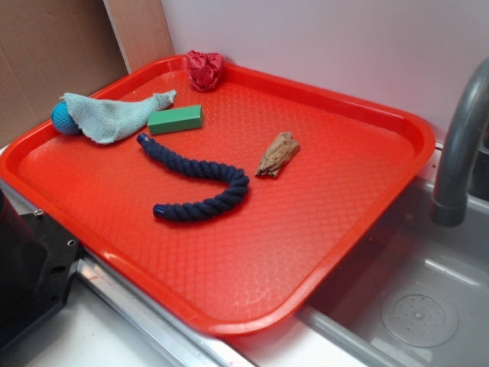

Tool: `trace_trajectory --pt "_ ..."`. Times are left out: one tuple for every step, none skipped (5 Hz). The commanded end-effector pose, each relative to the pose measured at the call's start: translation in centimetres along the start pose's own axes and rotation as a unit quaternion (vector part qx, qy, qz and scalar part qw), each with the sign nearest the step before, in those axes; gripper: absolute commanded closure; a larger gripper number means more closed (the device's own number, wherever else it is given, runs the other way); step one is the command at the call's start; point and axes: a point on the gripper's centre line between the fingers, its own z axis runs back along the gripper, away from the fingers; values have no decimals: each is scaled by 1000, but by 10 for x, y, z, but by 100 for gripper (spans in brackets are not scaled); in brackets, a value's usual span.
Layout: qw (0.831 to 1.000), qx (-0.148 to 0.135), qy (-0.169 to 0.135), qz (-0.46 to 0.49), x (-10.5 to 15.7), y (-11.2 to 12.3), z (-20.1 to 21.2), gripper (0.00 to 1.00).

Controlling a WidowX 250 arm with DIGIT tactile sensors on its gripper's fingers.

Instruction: Grab the wood chip.

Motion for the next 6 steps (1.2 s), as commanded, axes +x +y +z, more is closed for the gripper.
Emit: trace_trajectory --pt "1000 0 0 0 0 0 0 0" --pt "998 -22 14 59 43 -34 -52 0" --pt "996 -33 6 80 82 -65 -94 0" --pt "993 -27 16 113 112 -72 -140 0" --pt "993 -27 16 113 112 -72 -140 0" --pt "993 -27 16 113 112 -72 -140 0"
